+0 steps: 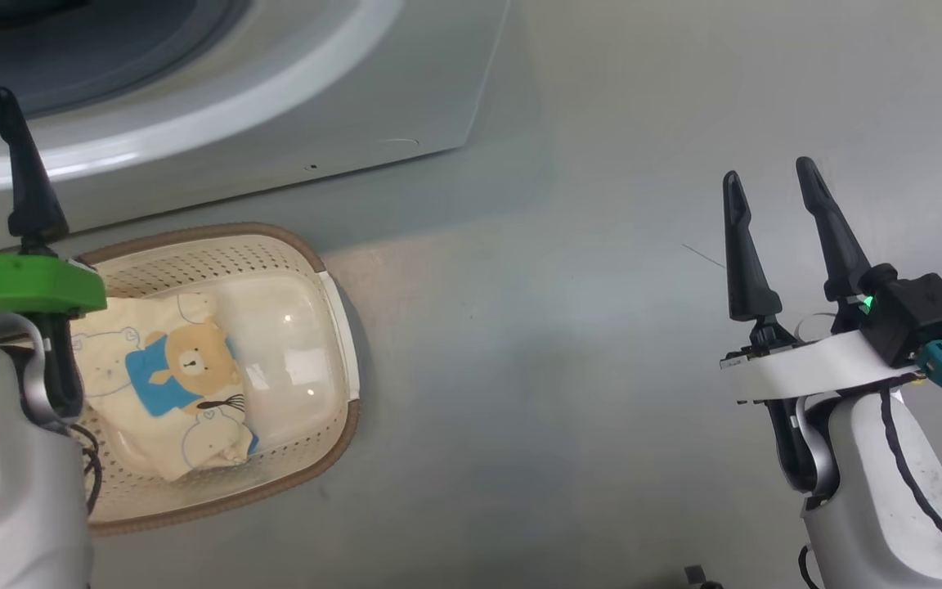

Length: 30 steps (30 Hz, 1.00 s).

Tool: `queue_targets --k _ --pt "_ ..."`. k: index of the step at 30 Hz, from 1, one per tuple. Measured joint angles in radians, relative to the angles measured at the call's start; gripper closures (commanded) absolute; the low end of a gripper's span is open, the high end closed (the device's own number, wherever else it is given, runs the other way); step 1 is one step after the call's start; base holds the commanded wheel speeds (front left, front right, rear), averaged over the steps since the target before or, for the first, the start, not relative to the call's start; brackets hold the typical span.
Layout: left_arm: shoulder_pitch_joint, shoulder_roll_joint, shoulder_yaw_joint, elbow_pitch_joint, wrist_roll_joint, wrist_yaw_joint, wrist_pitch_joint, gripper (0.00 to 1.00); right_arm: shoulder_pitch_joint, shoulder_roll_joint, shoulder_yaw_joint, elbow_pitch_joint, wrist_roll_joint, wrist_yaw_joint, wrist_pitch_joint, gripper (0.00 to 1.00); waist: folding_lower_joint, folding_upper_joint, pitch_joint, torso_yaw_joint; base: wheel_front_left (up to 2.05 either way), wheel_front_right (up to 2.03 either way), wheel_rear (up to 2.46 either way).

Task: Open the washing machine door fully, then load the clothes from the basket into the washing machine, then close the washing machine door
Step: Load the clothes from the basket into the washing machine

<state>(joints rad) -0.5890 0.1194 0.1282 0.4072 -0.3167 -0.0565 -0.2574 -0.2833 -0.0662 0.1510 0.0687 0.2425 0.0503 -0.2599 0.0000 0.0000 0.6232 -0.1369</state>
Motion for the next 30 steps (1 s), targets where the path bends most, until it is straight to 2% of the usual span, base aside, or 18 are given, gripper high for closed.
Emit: queue_targets --k 2,8,19,30 --pt "0.048 -0.026 0.002 -0.067 0.011 0.003 0.0 0.0 0.019 -0.002 -0.004 0.008 -0.007 0.0 0.0 0.0 0.0 0.0 -0.033 0.02 0.0 0.0 0.0" --pt "0.174 -0.079 -0.003 -0.136 0.049 0.014 0.0 0.0 0.067 -0.012 -0.013 0.029 -0.015 0.0 0.0 0.0 0.0 0.0 -0.104 0.061 0.0 0.0 0.0" --pt "0.373 -0.081 -0.043 -0.212 0.077 0.016 0.001 0.0 0.139 -0.014 -0.009 0.057 -0.025 0.004 0.0 0.0 0.0 0.0 -0.243 0.126 0.0 0.0 0.0" --pt "0.508 -0.081 -0.097 -0.247 0.088 0.014 0.001 0.0 0.211 -0.008 -0.006 0.068 -0.025 0.004 0.0 0.0 0.0 0.0 -0.368 0.159 0.0 0.0 0.0"
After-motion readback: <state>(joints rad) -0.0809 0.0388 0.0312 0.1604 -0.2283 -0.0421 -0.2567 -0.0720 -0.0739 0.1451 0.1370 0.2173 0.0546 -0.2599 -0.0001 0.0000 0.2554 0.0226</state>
